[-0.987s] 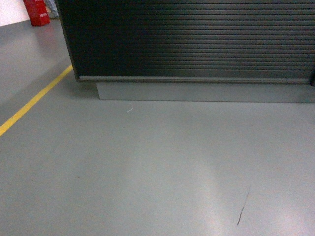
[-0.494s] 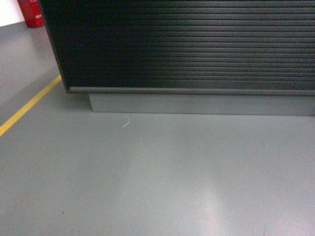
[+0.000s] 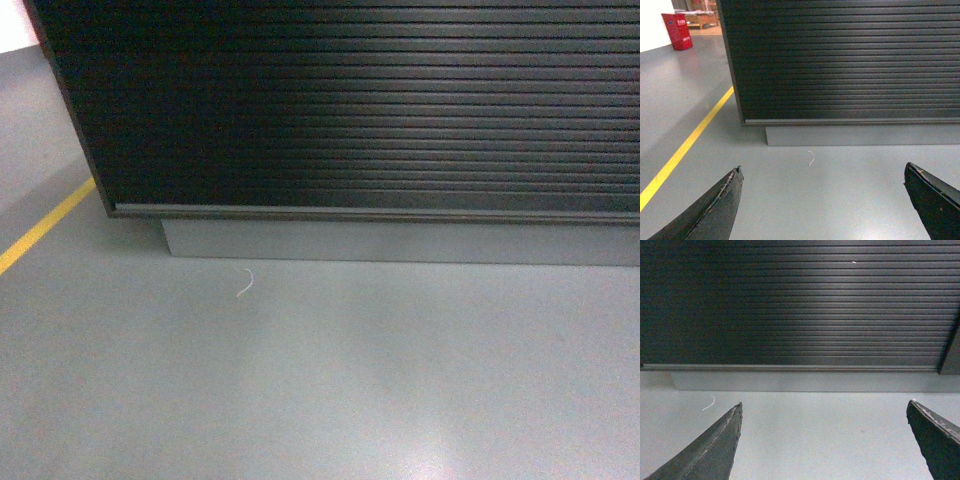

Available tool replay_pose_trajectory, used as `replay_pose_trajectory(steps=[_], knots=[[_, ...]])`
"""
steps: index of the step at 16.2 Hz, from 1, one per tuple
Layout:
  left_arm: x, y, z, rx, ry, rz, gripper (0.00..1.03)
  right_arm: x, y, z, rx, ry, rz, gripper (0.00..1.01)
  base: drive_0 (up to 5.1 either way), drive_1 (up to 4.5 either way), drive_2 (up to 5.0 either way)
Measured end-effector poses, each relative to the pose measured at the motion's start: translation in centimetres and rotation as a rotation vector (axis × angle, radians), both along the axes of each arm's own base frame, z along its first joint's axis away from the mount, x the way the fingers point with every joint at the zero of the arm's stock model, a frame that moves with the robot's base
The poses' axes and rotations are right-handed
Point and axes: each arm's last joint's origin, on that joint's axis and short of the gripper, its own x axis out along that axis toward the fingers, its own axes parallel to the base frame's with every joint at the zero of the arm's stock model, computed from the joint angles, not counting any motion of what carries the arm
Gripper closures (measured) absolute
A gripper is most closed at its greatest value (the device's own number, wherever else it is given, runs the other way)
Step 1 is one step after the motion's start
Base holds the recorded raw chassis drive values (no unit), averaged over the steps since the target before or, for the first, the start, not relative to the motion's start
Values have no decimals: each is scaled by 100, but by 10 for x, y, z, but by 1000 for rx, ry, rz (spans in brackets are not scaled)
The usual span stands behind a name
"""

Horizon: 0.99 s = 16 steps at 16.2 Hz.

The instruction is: Place dark red mango on scale at checkout

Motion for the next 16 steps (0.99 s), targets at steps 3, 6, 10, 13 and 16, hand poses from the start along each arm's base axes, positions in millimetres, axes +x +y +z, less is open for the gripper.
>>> replay_pose_trajectory(steps=[3,6,10,13,16], knots=[[0,0,0,0,-2,0,5,0,0,0,0,0,0,3,1,433,-430],[0,0,0,0,-2,0,5,0,0,0,0,0,0,3,1,433,-430],[0,0,0,0,-1,0,5,0,0,0,0,1,0,3,1,325,-323],[0,0,0,0,-3,0,5,0,0,0,0,0,0,3,0,0,0],[0,0,0,0,-2,0,5,0,0,0,0,0,0,3,0,0,0]])
